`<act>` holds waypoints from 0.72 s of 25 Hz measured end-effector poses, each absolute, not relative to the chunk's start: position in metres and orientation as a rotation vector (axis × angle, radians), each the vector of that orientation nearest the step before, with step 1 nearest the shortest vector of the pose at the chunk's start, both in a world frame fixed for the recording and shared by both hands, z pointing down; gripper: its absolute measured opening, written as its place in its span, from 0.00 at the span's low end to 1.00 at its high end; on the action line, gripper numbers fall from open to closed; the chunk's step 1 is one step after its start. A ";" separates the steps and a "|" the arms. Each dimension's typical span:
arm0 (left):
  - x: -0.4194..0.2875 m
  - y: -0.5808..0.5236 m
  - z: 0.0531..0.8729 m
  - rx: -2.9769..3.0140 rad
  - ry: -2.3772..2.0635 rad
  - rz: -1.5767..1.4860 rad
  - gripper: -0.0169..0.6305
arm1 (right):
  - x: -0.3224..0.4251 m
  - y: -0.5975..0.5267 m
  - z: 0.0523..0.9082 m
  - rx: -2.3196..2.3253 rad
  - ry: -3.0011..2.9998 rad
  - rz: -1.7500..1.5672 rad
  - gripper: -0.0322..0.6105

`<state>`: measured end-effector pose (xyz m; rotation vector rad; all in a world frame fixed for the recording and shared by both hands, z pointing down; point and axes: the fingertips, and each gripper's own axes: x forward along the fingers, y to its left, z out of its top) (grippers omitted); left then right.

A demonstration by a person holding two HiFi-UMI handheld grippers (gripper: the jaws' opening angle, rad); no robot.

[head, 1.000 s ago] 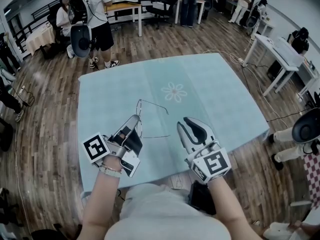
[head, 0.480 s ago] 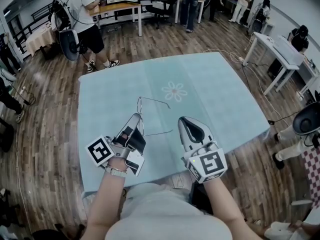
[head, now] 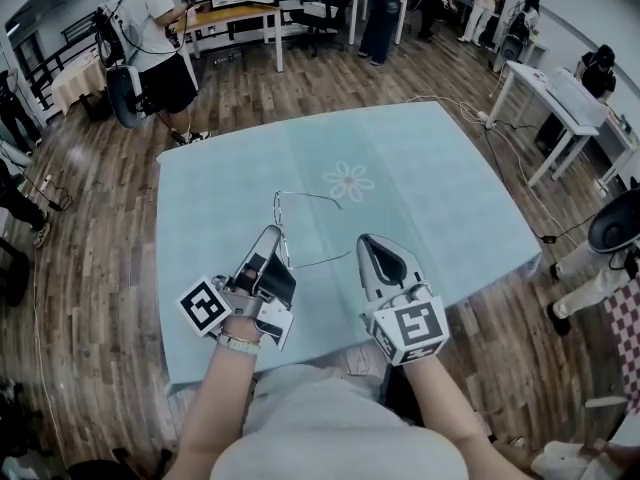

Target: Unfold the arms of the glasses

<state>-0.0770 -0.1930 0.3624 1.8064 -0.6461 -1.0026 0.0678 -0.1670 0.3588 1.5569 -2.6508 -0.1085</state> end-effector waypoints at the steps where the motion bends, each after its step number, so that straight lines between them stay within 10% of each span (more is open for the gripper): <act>1: -0.077 -0.193 0.363 1.802 -0.648 -1.014 0.04 | 0.069 -0.167 0.360 1.561 -2.653 -0.101 0.06; 18: -0.083 -0.192 0.364 1.756 -0.641 -1.164 0.04 | 0.070 -0.169 0.373 1.568 -2.607 -0.036 0.06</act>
